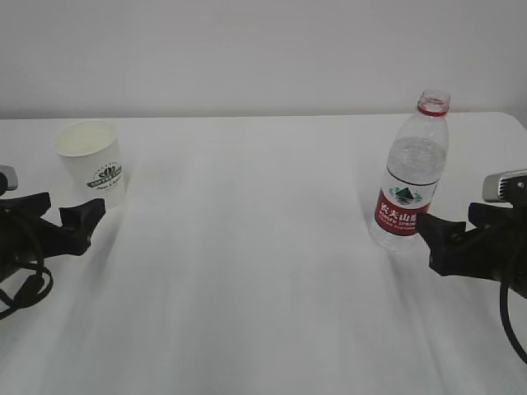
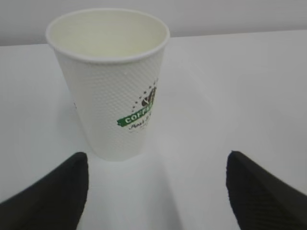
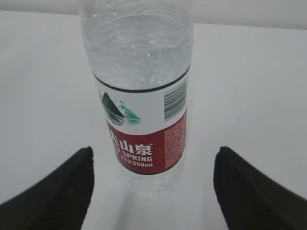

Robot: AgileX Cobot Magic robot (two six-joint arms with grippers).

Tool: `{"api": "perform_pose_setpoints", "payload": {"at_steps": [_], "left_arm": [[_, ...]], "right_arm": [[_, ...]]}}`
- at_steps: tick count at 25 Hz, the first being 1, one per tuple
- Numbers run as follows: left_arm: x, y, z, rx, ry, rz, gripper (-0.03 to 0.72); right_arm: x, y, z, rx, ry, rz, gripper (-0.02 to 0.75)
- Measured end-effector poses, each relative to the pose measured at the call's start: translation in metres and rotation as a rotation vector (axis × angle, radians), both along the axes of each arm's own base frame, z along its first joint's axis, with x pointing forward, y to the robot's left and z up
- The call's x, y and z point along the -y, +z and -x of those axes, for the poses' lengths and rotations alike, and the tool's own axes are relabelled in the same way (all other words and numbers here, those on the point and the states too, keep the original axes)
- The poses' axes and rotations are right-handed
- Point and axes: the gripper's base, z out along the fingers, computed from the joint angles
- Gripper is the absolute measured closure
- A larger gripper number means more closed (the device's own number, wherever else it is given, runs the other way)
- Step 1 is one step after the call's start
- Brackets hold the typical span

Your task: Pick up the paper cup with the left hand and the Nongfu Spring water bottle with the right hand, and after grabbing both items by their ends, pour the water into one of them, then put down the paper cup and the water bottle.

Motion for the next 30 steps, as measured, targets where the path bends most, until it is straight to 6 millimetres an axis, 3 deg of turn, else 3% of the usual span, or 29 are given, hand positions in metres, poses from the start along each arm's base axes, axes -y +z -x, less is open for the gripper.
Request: {"api": "perform_pose_setpoints", "payload": {"at_steps": [30], "left_arm": [[0.004, -0.047, -0.062, -0.015, 0.069, 0.006, -0.004]], "right_arm": [[0.001, 0.002, -0.001, 0.032, -0.006, 0.022, 0.148]]}}
